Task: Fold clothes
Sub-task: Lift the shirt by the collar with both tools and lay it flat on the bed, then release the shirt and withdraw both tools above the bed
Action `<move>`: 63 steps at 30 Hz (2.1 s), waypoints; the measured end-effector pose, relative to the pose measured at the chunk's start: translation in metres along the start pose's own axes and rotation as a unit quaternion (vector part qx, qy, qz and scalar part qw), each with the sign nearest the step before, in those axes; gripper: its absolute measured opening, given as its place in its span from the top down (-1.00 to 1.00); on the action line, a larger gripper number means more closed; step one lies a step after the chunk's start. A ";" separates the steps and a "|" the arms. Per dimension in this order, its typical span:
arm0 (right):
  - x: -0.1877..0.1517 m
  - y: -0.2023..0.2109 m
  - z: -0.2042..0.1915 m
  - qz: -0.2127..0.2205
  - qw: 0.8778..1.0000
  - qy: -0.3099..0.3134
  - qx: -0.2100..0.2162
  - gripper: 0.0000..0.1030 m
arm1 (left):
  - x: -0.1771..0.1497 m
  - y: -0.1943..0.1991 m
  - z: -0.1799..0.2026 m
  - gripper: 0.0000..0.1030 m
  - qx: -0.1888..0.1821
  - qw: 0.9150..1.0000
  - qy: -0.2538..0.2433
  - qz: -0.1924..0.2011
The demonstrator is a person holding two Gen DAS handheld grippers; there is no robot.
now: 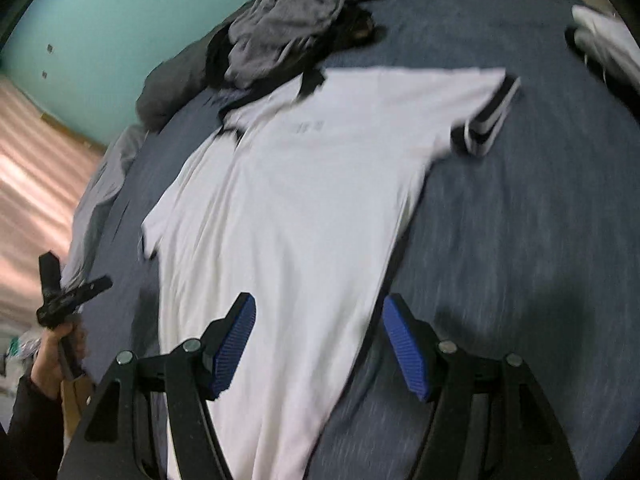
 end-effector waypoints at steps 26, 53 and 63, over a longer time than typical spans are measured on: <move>-0.135 -0.014 -0.055 -0.120 0.989 -0.053 0.068 0.42 | -0.114 0.088 -0.001 -0.55 -0.076 0.997 0.021 0.023; -0.116 0.085 0.020 -0.022 0.997 -0.063 -0.025 0.93 | -0.161 0.018 0.047 -0.38 -0.078 0.994 -0.017 -0.069; -0.117 0.093 0.056 -0.007 0.995 -0.089 -0.045 0.93 | -0.181 -0.019 0.062 -0.08 -0.085 0.989 -0.011 -0.117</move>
Point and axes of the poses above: each gripper's, at about its wrist camera, not at the fingertips, and y roughly against the way its jaws point, z to its right, x to its top, the point moved 2 cm from there along -y, roughly the way its jaws point, and after that the axes turned 13 degrees about y, right-handed, at the moved point
